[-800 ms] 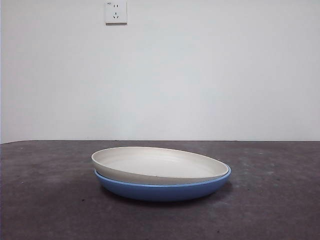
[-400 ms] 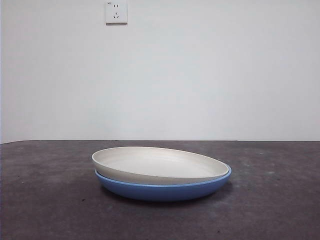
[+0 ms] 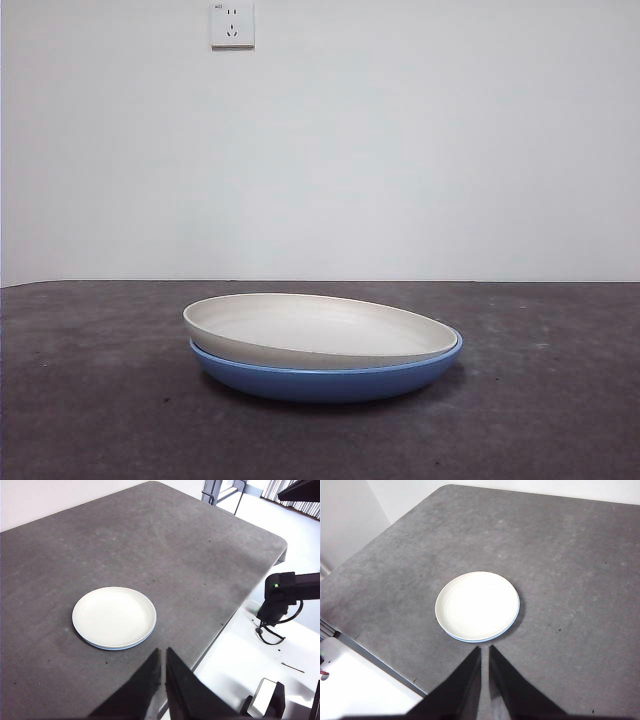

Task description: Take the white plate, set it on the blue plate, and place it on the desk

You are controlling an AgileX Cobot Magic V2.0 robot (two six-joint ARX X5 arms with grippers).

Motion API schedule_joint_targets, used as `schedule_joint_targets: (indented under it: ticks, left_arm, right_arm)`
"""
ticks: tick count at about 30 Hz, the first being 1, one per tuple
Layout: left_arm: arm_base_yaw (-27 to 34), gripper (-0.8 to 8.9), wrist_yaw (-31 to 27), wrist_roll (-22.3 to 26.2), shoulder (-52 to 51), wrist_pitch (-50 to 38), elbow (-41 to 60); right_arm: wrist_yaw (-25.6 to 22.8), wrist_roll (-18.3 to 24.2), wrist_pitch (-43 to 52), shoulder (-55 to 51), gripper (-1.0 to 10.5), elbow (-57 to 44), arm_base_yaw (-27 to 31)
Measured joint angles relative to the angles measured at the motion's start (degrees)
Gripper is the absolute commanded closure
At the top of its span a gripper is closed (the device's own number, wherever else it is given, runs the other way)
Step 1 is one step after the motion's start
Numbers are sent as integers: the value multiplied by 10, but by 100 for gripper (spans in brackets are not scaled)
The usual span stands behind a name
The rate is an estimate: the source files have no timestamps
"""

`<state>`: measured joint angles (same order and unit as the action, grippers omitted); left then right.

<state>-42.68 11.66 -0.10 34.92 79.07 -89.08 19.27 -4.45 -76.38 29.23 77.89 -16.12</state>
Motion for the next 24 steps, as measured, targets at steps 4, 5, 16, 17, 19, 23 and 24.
schedule_joint_targets:
  ticks: [4,5,16,17,19,23,24]
  left_arm:
    - [0,797,0,0,0,0,0]
    - [0,797,0,0,0,0,0]
    - [260,797,39,0,-15,-96,148]
    - [287,797,39,0,-23,-142,186]
    - [328,797,39,-1,-45,-236,263]
    - [376,797,36,-1,-105,-448,446]
    - [382,797,29,-1,-123,-496,496]
  right_arm:
    - [0,0,0,0,924,0,0]
    - [0,0,0,0,924,0,0]
    - [0,0,0,0,924,0,0]
    - [0,0,0,0,924,0,0]
    - [0,0,0,0,924,0,0]
    - [0,0,0,0,924,0,0]
    - [0,0,0,0,924,0,0]
